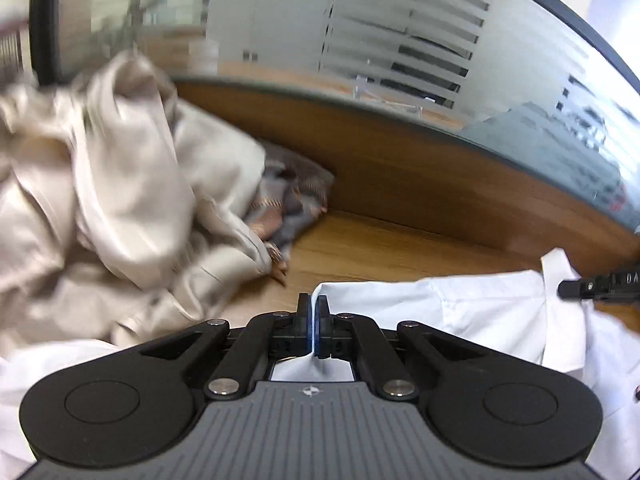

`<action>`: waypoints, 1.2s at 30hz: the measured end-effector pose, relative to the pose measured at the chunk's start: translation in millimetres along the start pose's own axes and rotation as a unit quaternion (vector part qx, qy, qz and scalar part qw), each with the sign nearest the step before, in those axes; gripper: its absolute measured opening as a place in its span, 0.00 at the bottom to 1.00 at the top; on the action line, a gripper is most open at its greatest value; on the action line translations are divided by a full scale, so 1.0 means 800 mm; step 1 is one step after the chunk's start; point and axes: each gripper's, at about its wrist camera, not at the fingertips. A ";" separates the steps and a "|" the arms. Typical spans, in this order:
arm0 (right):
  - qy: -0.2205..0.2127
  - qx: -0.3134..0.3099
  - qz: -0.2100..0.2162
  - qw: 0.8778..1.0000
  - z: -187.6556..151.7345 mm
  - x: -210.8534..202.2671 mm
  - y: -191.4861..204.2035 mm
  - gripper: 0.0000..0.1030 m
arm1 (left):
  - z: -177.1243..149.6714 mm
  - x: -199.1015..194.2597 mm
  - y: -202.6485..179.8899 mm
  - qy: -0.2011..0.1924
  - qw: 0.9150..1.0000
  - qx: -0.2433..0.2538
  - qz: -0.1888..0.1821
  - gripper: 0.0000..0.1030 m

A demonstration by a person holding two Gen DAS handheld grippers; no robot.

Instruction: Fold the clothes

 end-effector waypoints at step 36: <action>0.051 -0.035 -0.132 0.989 -0.018 -0.040 -0.071 0.43 | 0.015 0.023 -0.096 0.050 0.997 -0.008 -0.066 0.66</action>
Point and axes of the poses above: each gripper's, at about its wrist camera, not at the fingertips, and x roughly the way its jaws point, y to its left, z to its top, and after that the axes turned 2 degrees about x, right-handed
